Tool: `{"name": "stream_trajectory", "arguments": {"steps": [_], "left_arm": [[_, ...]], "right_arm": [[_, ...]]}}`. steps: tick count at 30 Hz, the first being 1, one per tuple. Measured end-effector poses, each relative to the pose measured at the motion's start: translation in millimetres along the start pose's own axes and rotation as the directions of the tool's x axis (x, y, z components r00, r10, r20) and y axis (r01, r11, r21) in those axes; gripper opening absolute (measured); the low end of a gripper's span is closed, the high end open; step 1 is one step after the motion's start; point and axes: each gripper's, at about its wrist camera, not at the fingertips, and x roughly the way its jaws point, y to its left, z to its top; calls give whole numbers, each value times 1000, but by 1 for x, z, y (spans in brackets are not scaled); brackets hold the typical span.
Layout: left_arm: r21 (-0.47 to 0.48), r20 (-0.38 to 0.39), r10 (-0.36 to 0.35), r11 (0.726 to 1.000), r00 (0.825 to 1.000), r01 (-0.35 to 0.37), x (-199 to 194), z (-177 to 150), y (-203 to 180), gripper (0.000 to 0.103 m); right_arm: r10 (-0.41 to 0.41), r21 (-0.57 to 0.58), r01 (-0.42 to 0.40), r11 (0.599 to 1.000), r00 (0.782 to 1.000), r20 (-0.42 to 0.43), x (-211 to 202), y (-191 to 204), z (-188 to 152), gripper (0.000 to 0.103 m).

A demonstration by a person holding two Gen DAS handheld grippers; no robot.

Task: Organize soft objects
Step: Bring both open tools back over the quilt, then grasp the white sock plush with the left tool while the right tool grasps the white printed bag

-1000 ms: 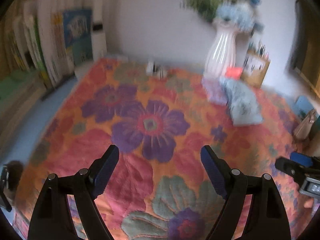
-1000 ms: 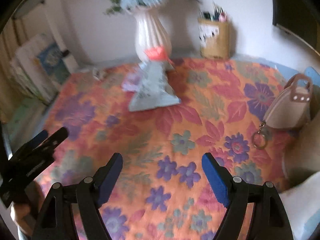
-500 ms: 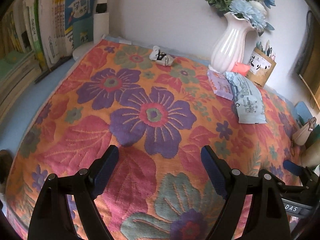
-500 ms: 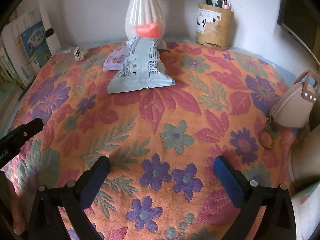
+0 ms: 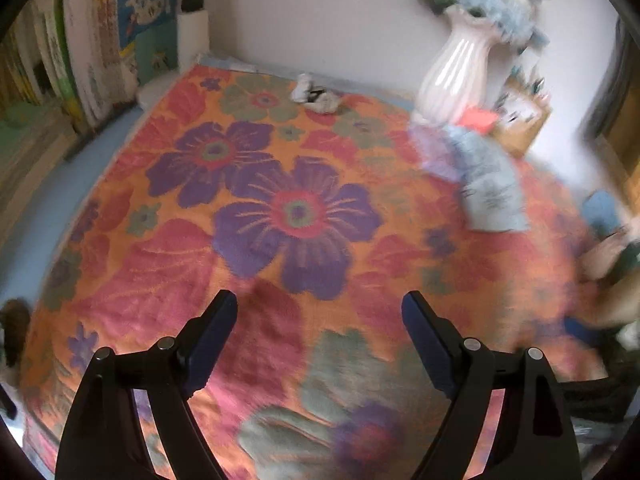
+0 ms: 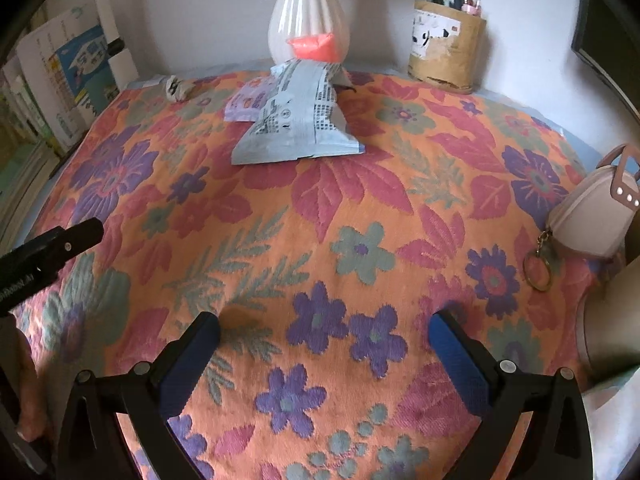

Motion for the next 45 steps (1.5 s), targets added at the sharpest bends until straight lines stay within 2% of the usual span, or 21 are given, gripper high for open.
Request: {"name": "stream_trajectory", "arguments": {"steps": [2,3,5,7,8,13,17,22,24,25,26,27,28,29,30,31,33,36,39,40,45], "left_arm": [[-2,21,-71,997,997,71,-18,12,-4,83],[16,34,-78,997,996,77,-24,20,-7,83],[34,73,-68,997,995,66,-34,45,-11,83],[14,107,-31,999,994,30,-33,68,-11,83],[3,119,-35,999,992,35,-28,82,-9,83],[-114,131,-25,993,991,40,28,133,10,83],[-202,129,0,979,992,27,78,150,34,81],[-166,115,24,986,993,-4,117,161,30,81],[-148,99,43,989,994,-28,132,159,26,81],[-142,79,59,989,995,-47,138,159,24,78],[-117,91,89,990,992,-78,138,159,19,68],[-99,102,79,993,992,-69,138,158,16,59],[-77,98,71,995,993,-63,140,156,13,44],[-55,103,89,995,991,-84,141,155,9,40],[-40,110,90,996,990,-86,141,154,6,37],[-27,119,86,996,989,-83,140,152,4,29],[-25,146,77,997,986,-75,135,147,3,28],[-34,222,78,997,972,-72,115,133,5,28],[-31,266,150,989,952,-147,95,109,-1,28],[-20,268,152,988,951,-153,89,101,-3,28],[64,264,43,996,964,-62,55,49,-26,28]], "right_arm": [[7,-9,-7,1000,1000,-20,-1,-1,-1,103],[13,9,-13,1000,999,-38,-3,-3,1,103],[56,51,-54,997,997,-45,-7,-8,9,97],[111,81,-109,991,994,-19,-12,-12,24,85],[116,98,-115,988,993,-1,-14,-15,34,84],[99,168,-120,978,987,126,-11,-23,79,83],[138,185,-166,969,979,152,11,-21,102,83],[108,229,-150,962,976,187,42,-19,120,83],[84,239,-124,963,982,170,53,-19,119,80],[96,240,-132,962,983,155,57,-18,119,72],[112,233,-148,961,980,164,55,-17,118,67],[109,217,-148,965,978,179,53,-14,118,58],[92,193,-129,973,977,192,51,-9,119,52],[79,176,-114,978,977,197,49,-4,119,51],[58,148,-89,985,977,205,48,3,120,44],[48,133,-77,988,977,209,47,8,119,43],[29,113,-55,992,975,219,44,14,118,41],[57,135,-91,987,969,239,39,3,114,40],[83,168,-130,977,962,262,31,-11,107,40],[75,178,-125,976,963,260,29,-14,104,40],[117,224,-172,959,964,239,17,-24,81,40]]}}
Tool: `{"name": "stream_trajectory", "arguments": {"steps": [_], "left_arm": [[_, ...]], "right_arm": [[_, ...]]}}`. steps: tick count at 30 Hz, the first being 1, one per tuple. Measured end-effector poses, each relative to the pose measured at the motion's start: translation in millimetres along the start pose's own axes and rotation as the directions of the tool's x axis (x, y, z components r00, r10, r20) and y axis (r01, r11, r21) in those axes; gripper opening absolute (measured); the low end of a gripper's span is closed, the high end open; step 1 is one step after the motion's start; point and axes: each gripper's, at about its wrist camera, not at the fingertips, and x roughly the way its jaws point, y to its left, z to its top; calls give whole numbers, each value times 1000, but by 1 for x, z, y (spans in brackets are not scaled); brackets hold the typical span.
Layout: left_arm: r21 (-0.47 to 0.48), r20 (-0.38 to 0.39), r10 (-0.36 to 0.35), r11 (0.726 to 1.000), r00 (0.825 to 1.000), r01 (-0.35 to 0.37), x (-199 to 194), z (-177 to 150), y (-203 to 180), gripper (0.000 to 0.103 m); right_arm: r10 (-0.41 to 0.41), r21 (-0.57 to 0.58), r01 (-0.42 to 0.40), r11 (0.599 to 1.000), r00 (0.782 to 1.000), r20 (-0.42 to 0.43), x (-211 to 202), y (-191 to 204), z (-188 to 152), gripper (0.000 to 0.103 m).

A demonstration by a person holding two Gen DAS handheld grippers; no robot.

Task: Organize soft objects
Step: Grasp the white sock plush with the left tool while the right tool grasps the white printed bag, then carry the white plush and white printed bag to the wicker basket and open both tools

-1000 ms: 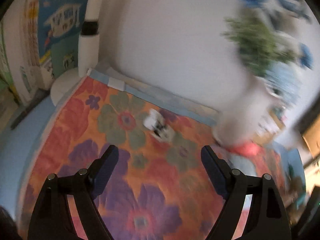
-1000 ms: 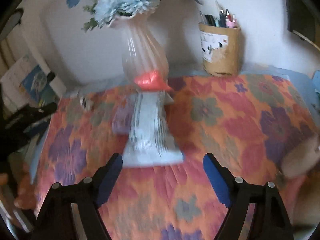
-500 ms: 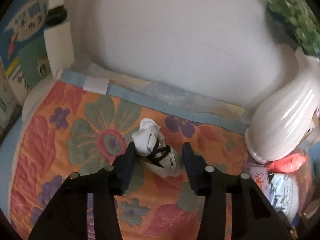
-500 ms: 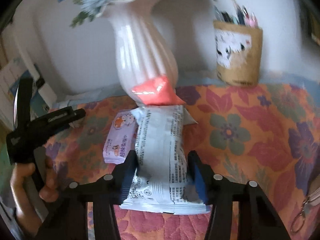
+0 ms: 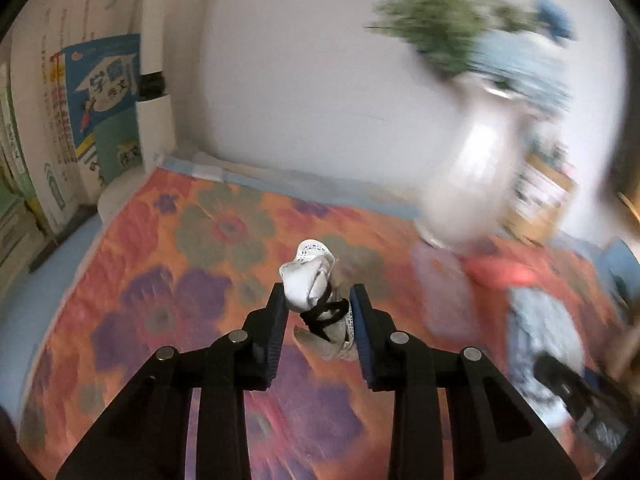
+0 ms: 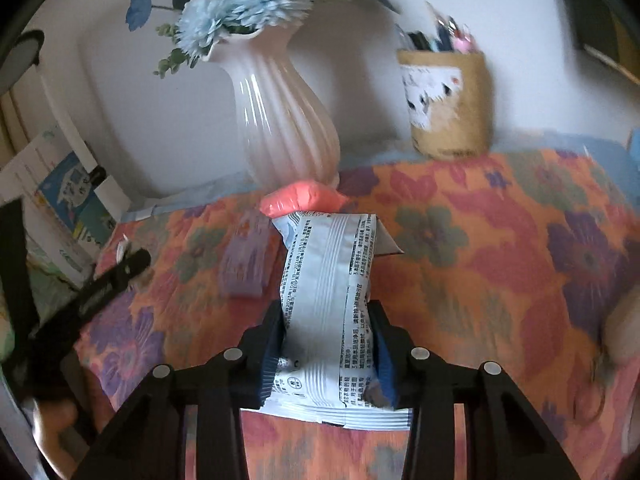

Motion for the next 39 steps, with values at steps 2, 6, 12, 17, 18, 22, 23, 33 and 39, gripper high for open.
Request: {"name": "stream_trajectory", "arguments": {"steps": [2,6,12,17,18,22,23,33,39], "left_arm": [[4,-7,-60,998,998,60,-22,-14,-8,28],[-13,-45,-146,989,988,145,-59,-34,-24,28],[0,-54,-212,977,976,212,-101,-62,-44,28],[18,-67,-259,965,964,260,-127,-81,-64,28],[27,-66,-266,963,962,268,-132,-84,-68,28],[77,-58,-317,944,947,320,-157,-90,-94,28],[93,-53,-331,938,942,334,-165,-90,-102,28],[219,-88,-516,825,852,521,-222,-91,-194,28],[290,-170,-609,720,774,630,-239,-91,-268,28]], "right_arm": [[0,17,0,1000,1000,4,-14,-5,-10,40],[0,21,0,1000,999,-32,-41,-13,-33,40],[12,10,-11,1000,998,-57,-91,-30,-68,40],[73,57,-69,996,995,-69,-129,-40,-90,40],[71,51,-68,996,995,-66,-136,-39,-92,40],[74,26,-74,997,997,-11,-175,-39,-97,40],[75,29,-75,997,997,-2,-184,-40,-98,40],[-18,155,4,988,996,88,-278,-107,-99,40],[-153,293,95,951,971,182,-337,-178,-102,40]]}}
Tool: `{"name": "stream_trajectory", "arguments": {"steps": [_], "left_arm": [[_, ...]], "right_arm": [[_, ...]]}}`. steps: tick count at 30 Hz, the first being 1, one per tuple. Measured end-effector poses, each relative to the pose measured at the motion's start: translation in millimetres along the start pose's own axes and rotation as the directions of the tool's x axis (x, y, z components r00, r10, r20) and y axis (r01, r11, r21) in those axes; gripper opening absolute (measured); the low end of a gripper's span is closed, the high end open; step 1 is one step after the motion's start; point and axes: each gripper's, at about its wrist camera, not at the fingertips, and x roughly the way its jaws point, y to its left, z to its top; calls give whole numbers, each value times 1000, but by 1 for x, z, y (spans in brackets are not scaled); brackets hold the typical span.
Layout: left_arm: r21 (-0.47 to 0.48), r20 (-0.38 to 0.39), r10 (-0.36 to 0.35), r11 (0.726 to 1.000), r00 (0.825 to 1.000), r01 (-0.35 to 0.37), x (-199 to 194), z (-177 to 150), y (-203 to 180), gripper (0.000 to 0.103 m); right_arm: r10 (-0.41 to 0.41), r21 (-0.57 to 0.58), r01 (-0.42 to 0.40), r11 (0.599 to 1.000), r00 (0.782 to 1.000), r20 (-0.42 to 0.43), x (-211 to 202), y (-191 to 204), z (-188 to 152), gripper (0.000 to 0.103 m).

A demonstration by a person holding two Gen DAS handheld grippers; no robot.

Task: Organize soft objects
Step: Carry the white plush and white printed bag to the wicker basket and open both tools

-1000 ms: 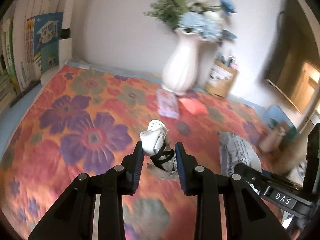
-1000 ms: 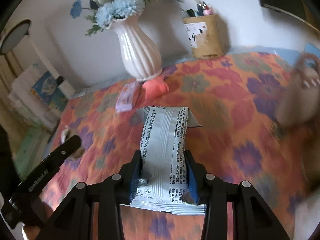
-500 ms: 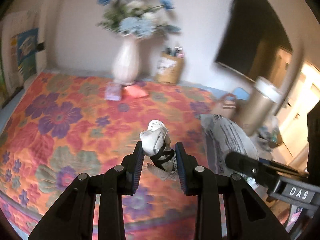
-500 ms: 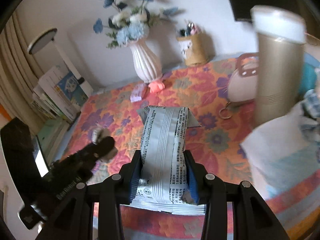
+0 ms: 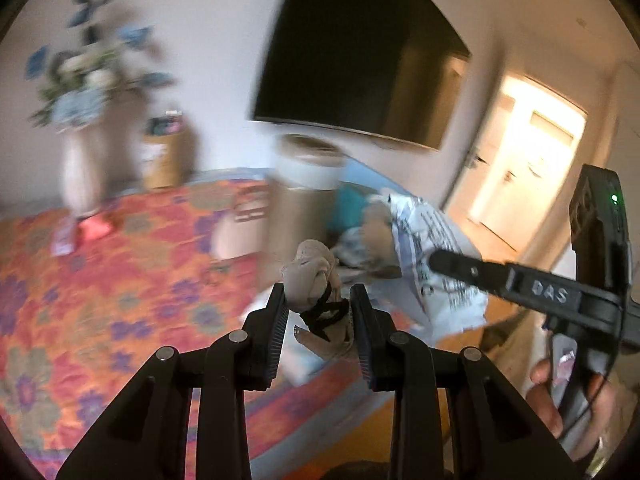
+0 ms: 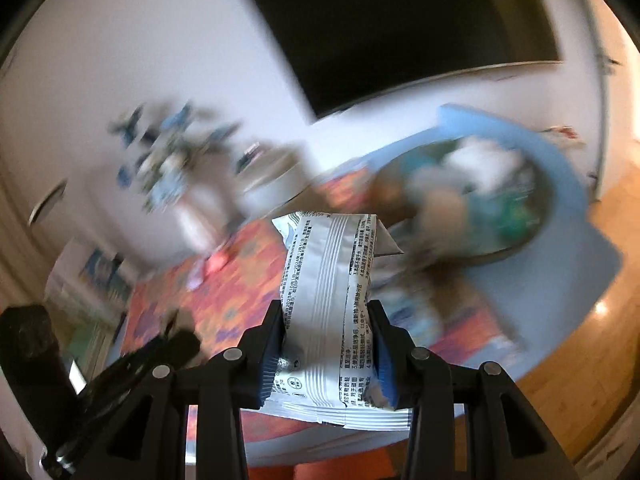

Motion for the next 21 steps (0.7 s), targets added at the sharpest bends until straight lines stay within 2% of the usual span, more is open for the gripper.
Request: {"name": "stream_trajectory", "arguments": {"steps": [4,7,10,12,15,18,21], "left_arm": [[35,-32,-82,996,996,83,31,25,-41,28],[73,-25,-87,993,996,89,57,44,-68,28],[137,-32,3,991,999,1,89,61,-92,28],[171,-35,63,984,997,-56,112,71,-99,28],[137,-56,87,987,995,-79,142,85,-92,28],[115,-69,95,990,993,-86,172,96,-89,28],[136,-19,112,985,994,-108,188,96,-90,29]], "right_arm": [[-94,65,89,994,993,75,-19,-44,26,40],[-136,100,125,987,984,118,-21,-70,56,40],[-174,162,148,976,971,161,-14,-89,90,40],[-153,181,122,976,974,169,-1,-99,116,40],[-147,155,122,980,977,155,27,-107,152,40],[-153,125,143,982,985,80,72,-118,188,40],[-148,101,148,984,989,1,111,-127,207,40]]}}
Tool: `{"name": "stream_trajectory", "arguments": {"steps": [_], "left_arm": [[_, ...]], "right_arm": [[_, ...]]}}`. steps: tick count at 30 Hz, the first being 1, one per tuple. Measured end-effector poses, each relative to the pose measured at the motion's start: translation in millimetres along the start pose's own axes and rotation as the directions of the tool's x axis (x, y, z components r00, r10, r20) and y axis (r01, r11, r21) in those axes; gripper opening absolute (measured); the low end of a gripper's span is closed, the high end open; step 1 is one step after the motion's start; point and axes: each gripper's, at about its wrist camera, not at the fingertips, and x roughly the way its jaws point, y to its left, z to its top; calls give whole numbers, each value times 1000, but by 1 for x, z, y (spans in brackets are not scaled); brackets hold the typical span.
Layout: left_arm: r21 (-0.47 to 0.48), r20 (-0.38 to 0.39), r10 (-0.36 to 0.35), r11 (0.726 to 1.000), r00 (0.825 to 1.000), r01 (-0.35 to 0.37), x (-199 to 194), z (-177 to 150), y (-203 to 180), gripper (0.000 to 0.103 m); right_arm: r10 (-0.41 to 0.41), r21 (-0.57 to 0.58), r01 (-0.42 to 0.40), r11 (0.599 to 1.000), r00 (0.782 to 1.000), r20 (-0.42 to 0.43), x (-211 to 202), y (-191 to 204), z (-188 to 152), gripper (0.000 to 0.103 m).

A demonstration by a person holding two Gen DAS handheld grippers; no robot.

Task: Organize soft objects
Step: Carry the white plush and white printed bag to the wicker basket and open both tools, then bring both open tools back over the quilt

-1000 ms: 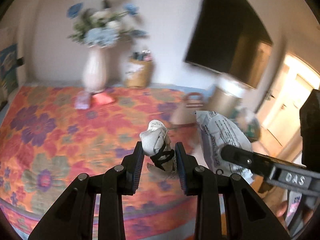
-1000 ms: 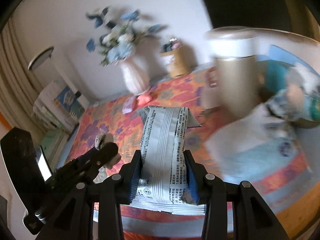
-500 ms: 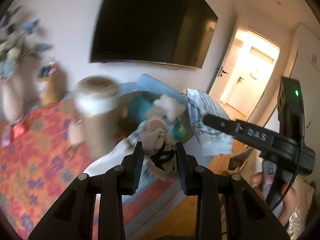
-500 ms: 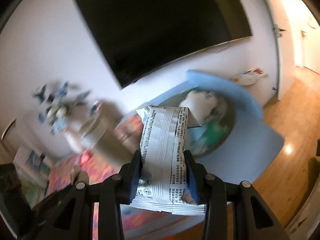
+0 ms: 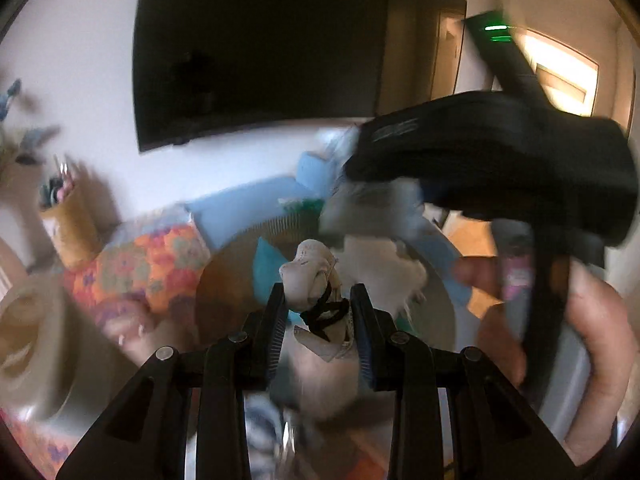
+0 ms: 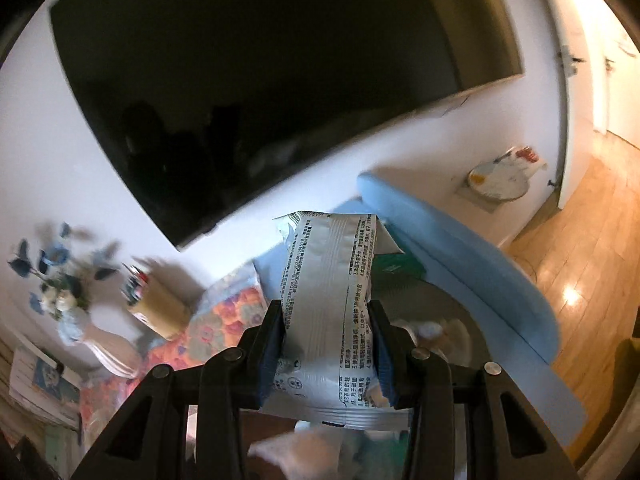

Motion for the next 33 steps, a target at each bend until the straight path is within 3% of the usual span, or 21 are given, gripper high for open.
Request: {"name": "stream_trajectory", "arguments": {"steps": [2,6,9,11,13,18,22,26,29,31,33], "left_arm": [[14,31,26,1000,999,-27,11,0,4,31],[-28,-37,3,1000,999,-4,39,-3,13,31],[-10,-39,-44,999,998,43,43,-6,10,48],[-10,-18,-69,998,997,69,39,-5,8,75],[-4,45,-76,997,996,76,26,-5,7,87],[39,128,-189,982,974,185,-26,-10,-1,88],[83,177,-235,971,956,223,-75,-29,1,89],[97,229,-194,980,954,176,-129,-49,22,89],[52,255,-147,989,956,138,-156,-58,50,89],[6,277,-93,995,956,95,-173,-66,78,89],[-44,283,5,999,959,8,-189,-76,107,89]], "right_arm": [[-10,-14,9,1000,998,-61,30,-1,10,40],[-38,-24,34,999,983,-181,72,-12,19,40],[-14,38,26,999,963,-269,90,-30,19,44],[10,65,9,998,961,-275,85,-37,17,57],[55,103,-30,994,969,-243,73,-44,19,69],[88,96,-74,993,984,-156,26,-45,18,72],[86,33,-83,996,992,-95,-18,-31,5,72],[106,-42,-108,993,993,-48,-59,-13,-23,73],[160,-85,-161,983,987,-19,-89,5,-51,73],[219,-131,-218,967,976,-4,-108,22,-74,73],[296,-189,-290,938,955,8,-126,40,-97,78]]}}
